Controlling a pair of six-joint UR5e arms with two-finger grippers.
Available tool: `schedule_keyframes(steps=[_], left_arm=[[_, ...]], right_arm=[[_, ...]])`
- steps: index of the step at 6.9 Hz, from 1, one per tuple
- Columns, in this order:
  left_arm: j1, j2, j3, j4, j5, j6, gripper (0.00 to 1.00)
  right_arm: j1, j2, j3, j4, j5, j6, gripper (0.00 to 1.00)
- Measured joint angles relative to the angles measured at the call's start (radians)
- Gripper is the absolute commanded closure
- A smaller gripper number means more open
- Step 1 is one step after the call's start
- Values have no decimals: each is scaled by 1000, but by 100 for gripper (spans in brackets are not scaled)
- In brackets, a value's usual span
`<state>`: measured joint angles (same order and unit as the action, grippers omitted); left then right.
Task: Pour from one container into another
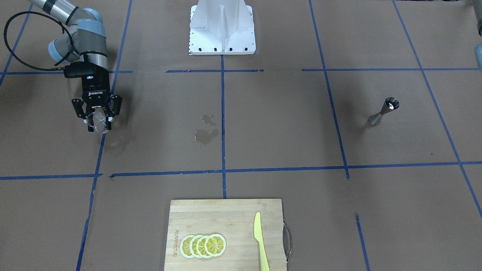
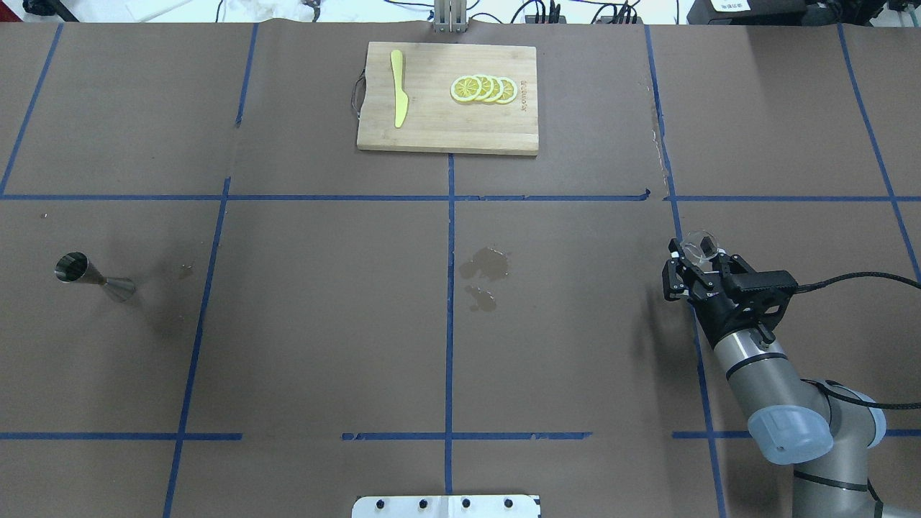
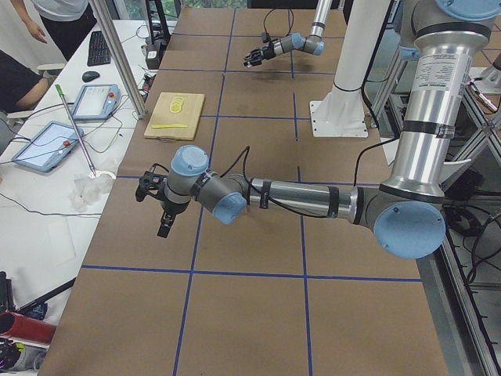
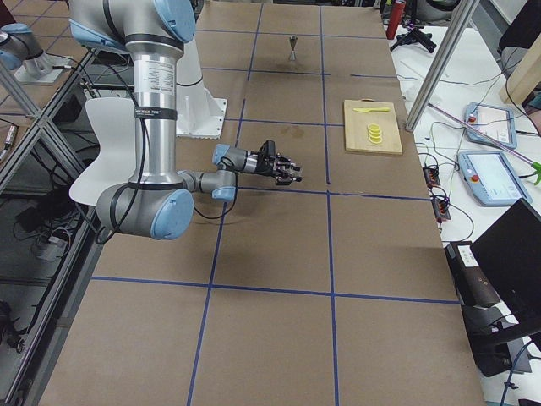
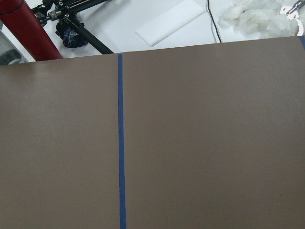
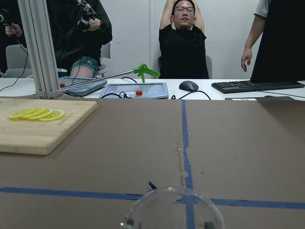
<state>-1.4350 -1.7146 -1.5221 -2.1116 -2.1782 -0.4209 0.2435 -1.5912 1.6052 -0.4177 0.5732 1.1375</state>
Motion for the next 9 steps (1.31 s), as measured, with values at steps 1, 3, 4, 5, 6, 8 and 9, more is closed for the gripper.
schedule_keyframes(steps=[1,3,4,5,6,8,9], left_arm=[[-6,3,-12,25,-10,15,0],[-9,11,-30,35,-15,21,0],[-9,12,-34,36,-15,22,0],[-9,12,-36,36,-15,22,0],[-9,12,-37,36,-15,22,0],[-9,12,-37,35,-15,22,0],[-9,12,-37,34,-15,22,0]], right_arm=[[-2,14,-41,26,-22,4,100],[-8,62,-133,80,-67,7,100],[-13,72,-148,90,-84,6,100],[-20,76,-148,94,-94,6,100],[-28,77,-148,95,-99,6,100],[-42,77,-151,95,-100,5,100],[-48,75,-152,96,-101,5,100]])
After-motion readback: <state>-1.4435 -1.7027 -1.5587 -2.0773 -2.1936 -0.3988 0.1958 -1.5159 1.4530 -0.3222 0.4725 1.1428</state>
